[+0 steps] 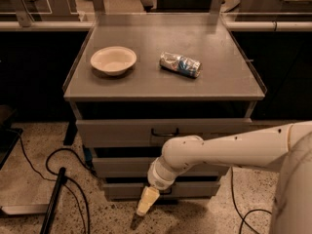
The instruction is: Open middle drawer
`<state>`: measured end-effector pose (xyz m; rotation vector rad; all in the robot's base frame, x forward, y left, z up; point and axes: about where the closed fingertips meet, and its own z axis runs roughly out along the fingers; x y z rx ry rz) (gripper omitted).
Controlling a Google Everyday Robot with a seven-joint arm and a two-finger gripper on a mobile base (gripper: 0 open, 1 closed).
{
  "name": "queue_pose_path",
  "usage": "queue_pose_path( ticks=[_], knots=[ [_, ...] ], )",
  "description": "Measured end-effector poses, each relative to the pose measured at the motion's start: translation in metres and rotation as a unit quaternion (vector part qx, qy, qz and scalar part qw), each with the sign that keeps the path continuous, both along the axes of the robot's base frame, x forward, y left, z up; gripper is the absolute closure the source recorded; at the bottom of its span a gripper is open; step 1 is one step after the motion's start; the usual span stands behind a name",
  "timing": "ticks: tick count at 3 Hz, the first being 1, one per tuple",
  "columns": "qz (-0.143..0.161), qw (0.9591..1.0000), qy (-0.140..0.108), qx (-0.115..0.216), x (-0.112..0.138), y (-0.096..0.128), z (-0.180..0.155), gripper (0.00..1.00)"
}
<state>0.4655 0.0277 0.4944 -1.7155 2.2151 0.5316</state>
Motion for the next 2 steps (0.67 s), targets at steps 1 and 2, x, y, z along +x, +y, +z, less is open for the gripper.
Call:
queue_pose_path(
  ticks=[1,2],
  knots=[
    [0.001,1.0,-0.002,0.002,0.01,0.008,-0.01,0.0],
    [-0.007,0.9998,0.014,-0.009,0.015,0.003,-0.033,0.0]
  ],
)
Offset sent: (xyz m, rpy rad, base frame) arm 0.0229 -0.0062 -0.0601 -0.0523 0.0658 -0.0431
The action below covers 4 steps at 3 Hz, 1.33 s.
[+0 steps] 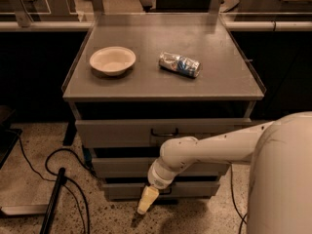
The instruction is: Open middle drawer
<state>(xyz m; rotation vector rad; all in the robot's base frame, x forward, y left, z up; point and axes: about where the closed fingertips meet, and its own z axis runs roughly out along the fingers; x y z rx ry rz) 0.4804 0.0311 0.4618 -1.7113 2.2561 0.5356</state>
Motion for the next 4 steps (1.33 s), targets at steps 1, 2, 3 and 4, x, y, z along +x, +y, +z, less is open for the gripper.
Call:
queue_pose_path(
  ticks=[1,2,3,4],
  knots=[
    [-0.015,0.9997,0.018,-0.012,0.002,-0.014,-0.022,0.0],
    [-0.023,0.9993,0.023,-0.016,0.005,-0.023,-0.034,0.0],
    [-0.031,0.9994,0.007,-0.014,0.025,-0.035,-0.02,0.0],
    [-0.025,0.9995,0.011,-0.018,0.023,-0.029,-0.033,0.0]
  ],
)
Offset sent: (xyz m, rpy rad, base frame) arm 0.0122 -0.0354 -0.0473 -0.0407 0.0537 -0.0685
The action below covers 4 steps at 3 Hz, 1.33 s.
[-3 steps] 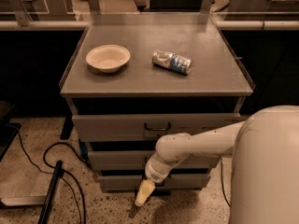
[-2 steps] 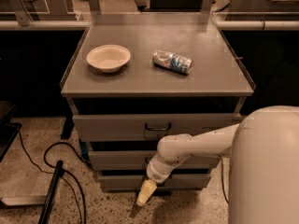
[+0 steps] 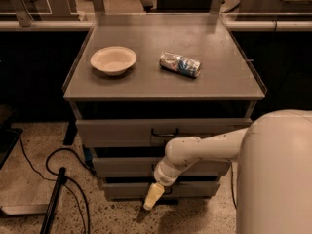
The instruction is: Open middle drawer
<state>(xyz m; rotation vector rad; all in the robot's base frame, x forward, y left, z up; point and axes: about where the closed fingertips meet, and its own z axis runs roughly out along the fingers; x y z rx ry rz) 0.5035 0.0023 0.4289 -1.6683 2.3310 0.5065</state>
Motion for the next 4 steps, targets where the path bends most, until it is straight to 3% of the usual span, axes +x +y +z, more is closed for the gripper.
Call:
queue_pose_path(
  ticks=[3,4],
  knots=[
    [0.039,0.9991,-0.001,-0.015,-0.012,0.017,-0.026,0.0],
    [0.057,0.9982,0.02,0.008,-0.037,0.019,-0.006,0.0]
  ],
)
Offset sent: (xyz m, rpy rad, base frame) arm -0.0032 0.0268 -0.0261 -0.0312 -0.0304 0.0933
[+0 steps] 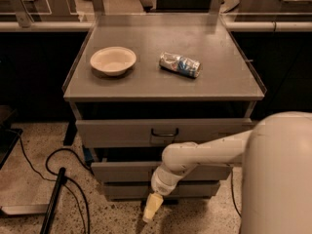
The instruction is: Open middle drawer
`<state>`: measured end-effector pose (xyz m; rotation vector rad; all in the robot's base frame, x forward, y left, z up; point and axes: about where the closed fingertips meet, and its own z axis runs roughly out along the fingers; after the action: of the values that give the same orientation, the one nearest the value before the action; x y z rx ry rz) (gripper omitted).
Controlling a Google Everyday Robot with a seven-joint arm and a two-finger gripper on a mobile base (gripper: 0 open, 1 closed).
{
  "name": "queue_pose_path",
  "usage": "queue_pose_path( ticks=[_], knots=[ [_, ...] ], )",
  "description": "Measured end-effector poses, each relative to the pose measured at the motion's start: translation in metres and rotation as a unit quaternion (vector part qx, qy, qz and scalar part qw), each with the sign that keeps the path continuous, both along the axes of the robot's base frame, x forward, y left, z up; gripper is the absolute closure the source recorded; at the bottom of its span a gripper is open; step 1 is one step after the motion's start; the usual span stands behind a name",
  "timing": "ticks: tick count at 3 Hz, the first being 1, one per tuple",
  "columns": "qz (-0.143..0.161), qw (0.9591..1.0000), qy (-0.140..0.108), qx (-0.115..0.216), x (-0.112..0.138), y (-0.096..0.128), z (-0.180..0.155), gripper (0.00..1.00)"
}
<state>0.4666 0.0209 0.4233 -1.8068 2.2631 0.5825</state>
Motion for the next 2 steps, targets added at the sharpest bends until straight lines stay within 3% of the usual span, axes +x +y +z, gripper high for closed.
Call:
queue_pose_path(
  ticks=[1,2],
  knots=[
    [0.022,0.9986,0.016,0.045,-0.0803,-0.0131,0.0673,0.0],
    [0.015,0.9989,0.014,0.041,-0.0728,-0.014,0.0617,0.0]
  ],
)
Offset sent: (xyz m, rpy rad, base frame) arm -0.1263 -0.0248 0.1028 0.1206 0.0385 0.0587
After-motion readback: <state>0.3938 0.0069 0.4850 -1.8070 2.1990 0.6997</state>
